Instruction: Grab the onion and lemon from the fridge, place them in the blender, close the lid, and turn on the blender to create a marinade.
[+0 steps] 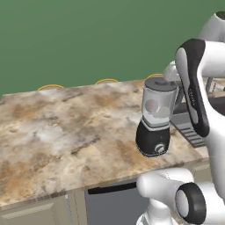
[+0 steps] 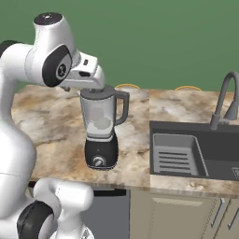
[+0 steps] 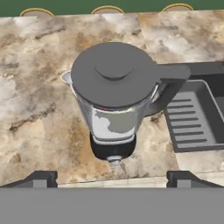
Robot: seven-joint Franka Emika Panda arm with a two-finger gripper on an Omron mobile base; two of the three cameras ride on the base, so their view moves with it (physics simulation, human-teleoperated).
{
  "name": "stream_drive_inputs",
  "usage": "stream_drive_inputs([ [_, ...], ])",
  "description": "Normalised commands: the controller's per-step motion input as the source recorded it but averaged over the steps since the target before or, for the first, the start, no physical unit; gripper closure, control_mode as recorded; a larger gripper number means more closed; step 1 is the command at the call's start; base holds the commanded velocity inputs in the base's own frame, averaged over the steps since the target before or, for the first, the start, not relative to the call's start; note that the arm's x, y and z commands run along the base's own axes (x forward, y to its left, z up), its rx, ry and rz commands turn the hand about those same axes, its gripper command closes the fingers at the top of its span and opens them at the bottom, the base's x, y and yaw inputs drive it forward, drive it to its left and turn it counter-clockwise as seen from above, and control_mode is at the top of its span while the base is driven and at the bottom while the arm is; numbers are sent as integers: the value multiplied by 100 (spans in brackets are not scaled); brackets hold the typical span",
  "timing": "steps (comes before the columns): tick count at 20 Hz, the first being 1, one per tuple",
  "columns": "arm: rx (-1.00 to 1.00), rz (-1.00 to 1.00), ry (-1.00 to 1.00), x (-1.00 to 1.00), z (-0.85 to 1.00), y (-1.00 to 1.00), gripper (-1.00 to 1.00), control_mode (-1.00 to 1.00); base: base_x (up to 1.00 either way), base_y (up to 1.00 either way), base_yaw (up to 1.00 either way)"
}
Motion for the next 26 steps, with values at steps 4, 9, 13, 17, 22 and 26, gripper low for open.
stream_drive_inputs([
  [4, 0, 0, -9, -100, -3, 3, -100, -100, 0, 0, 0],
  [9, 0, 0, -1, -100, -25, 10, -100, -100, 0, 0, 0],
  [13, 0, 0, 0, -84, -44, 13, 100, -100, 0, 0, 0],
  [17, 0, 0, 0, -41, -51, 3, 100, -100, 0, 0, 0],
  [22, 0, 0, 3, -11, -72, 0, 100, -100, 0, 0, 0],
  [26, 0, 0, 3, 0, -56, 0, 100, -100, 0, 0, 0],
])
